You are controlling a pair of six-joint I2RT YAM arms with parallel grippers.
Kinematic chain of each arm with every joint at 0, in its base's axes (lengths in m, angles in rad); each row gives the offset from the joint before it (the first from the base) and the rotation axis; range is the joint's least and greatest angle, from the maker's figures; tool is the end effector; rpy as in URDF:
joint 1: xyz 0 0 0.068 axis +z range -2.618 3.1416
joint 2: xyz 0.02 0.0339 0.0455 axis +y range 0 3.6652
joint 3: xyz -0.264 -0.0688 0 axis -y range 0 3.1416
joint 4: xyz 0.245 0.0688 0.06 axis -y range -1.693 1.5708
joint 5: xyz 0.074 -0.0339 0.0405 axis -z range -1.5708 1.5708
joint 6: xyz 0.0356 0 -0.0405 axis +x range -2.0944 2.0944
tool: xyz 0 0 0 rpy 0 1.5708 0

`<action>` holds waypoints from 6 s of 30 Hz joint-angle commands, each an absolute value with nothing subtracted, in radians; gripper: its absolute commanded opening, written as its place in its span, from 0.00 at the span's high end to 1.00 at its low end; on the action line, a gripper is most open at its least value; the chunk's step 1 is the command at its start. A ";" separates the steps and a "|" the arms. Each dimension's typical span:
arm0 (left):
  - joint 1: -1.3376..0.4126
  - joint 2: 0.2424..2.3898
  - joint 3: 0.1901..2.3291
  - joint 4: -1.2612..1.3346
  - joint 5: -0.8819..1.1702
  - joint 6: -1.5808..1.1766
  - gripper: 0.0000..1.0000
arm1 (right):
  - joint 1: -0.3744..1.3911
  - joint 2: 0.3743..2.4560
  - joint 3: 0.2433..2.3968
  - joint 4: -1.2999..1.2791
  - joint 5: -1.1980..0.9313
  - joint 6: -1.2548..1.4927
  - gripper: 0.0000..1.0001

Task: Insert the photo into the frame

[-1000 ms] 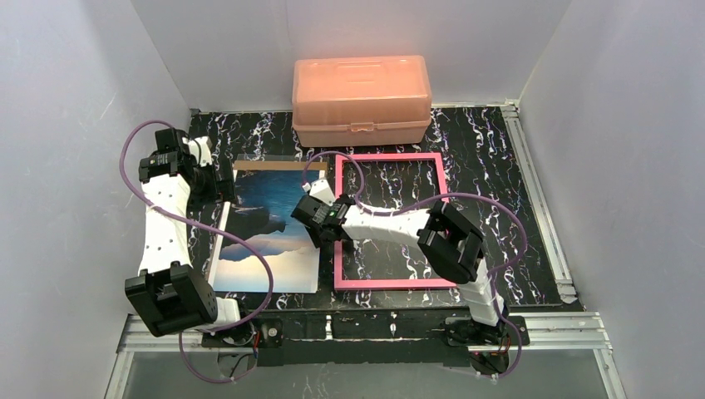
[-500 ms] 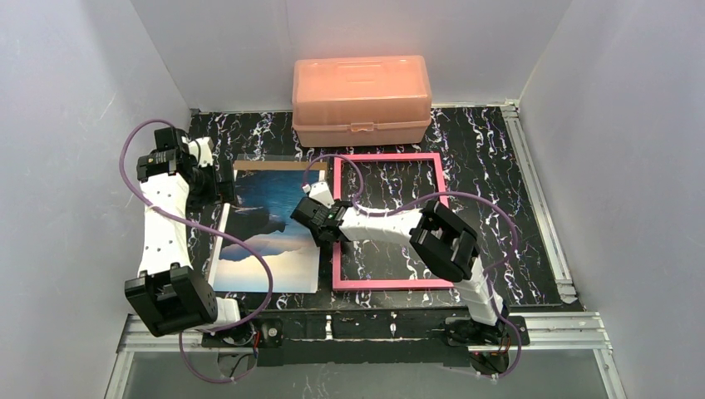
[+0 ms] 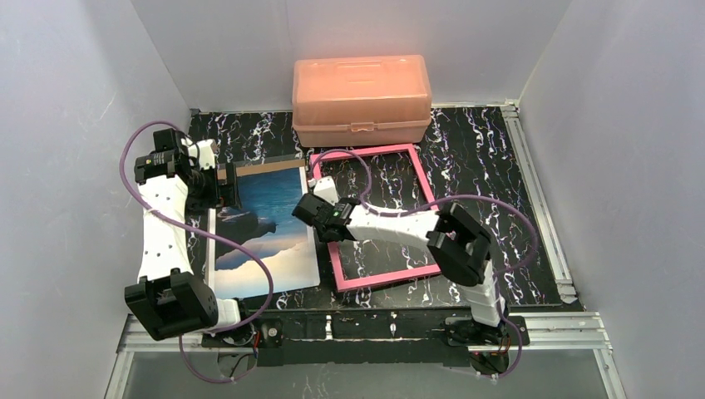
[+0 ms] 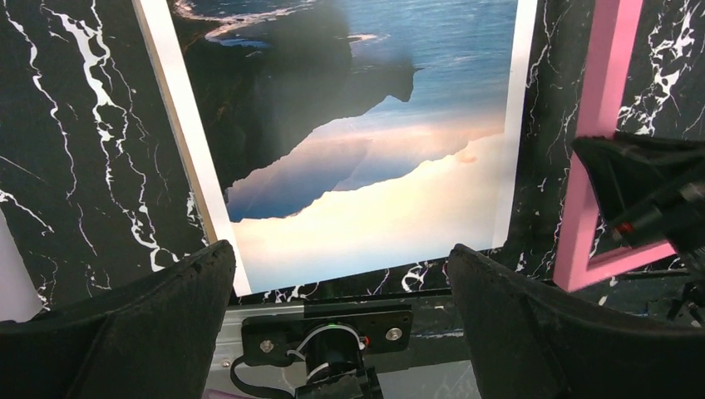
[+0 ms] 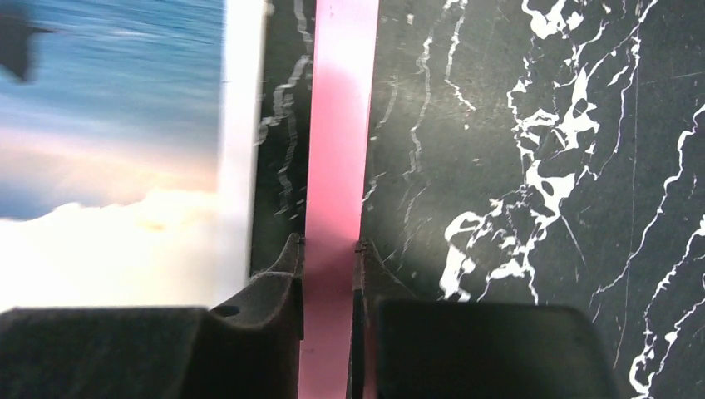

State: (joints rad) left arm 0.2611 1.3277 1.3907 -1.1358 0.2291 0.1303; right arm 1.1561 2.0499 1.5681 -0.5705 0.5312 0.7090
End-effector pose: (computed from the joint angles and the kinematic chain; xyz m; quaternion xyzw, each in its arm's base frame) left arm 0.2427 0.0565 0.3496 -0.0348 0.9626 -0.0611 0.2617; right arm 0.1932 0.3941 0.1965 -0.1412 0.9244 0.0475 0.3511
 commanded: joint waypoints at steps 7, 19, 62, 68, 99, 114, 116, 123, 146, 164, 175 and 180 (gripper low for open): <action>0.268 1.263 1.368 -1.184 0.310 0.167 0.02 | 1.212 1.730 1.608 -0.596 0.486 0.770 0.99; 0.268 1.196 1.330 -1.163 0.691 0.159 0.02 | 1.219 1.540 1.765 -0.332 0.191 0.837 0.99; 0.259 1.116 0.997 -0.638 0.919 -0.117 0.88 | 1.167 1.456 1.495 0.375 0.036 1.318 0.86; 0.259 1.102 1.033 -0.688 0.773 -0.071 1.00 | 1.083 1.301 1.432 0.026 0.124 1.171 0.60; 0.206 1.073 0.998 -0.866 0.746 0.194 0.68 | 0.901 1.069 1.247 -0.668 0.222 1.007 0.99; 0.148 1.144 1.051 -0.887 0.706 0.198 0.38 | 0.849 0.930 1.194 -0.787 0.263 0.962 0.99; 0.148 1.152 1.061 -0.894 0.688 0.199 0.36 | 0.848 0.954 1.212 -0.826 0.284 0.928 0.99; 0.150 1.244 1.149 -0.986 0.588 0.242 0.19 | 0.844 0.972 1.115 -0.847 0.479 0.857 0.95; 0.173 1.223 1.182 -1.013 0.477 0.297 0.18 | 0.822 1.050 0.784 -0.720 0.767 0.709 0.72; 0.259 1.276 1.206 -1.062 0.472 0.344 0.18 | 0.790 1.447 0.869 -0.692 0.876 0.610 0.64; 0.311 1.307 1.236 -1.090 0.468 0.380 0.18 | 0.735 1.532 0.918 -0.647 0.846 0.502 0.27; 0.330 1.320 1.245 -1.096 0.471 0.386 0.18 | 0.723 1.530 0.936 -0.636 0.822 0.488 0.22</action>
